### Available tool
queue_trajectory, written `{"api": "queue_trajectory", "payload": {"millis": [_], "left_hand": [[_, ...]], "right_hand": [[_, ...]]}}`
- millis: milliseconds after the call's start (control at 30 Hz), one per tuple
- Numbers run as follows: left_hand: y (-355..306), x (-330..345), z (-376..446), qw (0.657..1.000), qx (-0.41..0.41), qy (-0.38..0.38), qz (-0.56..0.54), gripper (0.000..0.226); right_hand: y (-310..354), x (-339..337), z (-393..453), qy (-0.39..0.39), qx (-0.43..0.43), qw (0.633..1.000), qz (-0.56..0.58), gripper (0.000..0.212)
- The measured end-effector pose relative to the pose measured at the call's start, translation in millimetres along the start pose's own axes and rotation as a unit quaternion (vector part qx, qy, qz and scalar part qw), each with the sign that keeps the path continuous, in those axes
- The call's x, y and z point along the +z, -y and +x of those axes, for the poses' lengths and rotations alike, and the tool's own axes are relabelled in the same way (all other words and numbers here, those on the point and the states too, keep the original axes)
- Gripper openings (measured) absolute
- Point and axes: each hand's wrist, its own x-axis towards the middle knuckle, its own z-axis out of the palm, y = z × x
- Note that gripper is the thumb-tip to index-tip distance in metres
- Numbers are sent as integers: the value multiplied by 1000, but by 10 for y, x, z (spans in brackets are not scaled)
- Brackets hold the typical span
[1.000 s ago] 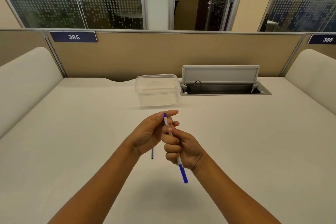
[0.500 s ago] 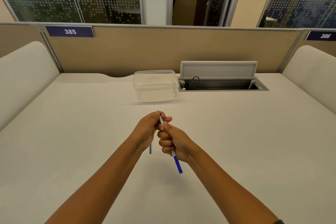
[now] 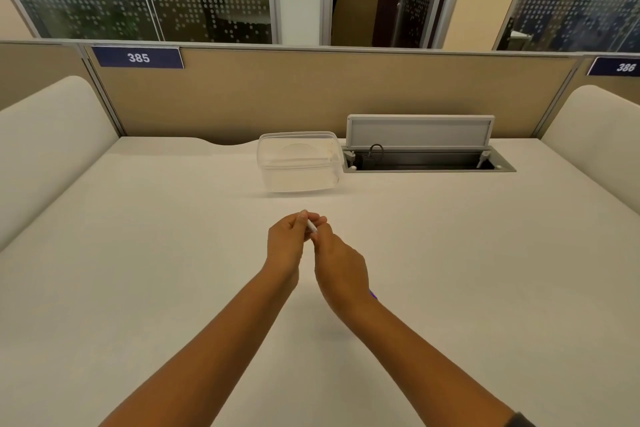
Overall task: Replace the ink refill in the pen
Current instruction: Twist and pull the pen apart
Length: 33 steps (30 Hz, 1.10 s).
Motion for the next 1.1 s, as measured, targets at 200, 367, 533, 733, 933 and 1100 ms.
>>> {"api": "queue_trajectory", "payload": {"millis": [200,367,533,733,933,1100], "left_hand": [[-57,-210,60,984,-52,139,-102,27],[-42,-269,74,959,-82,203,-179,29],[20,-261,80,977,-99,153,-114,28],[90,-153,54,991,-103,34,-79,23],[45,-190,37,988,-85,37,-124,19],[-60,-300,74,974,-85,143,-156,25]], "right_hand": [[94,-267,139,266,209,757,559,34],[6,-311,109,355,220,591,690,37],[40,-320,140,302,236,751,538,36],[104,-145,28,102,7,994,-31,35],[134,-184,119,227,183,880,374,32],[-4,-343,123,344,244,624,658,35]]}}
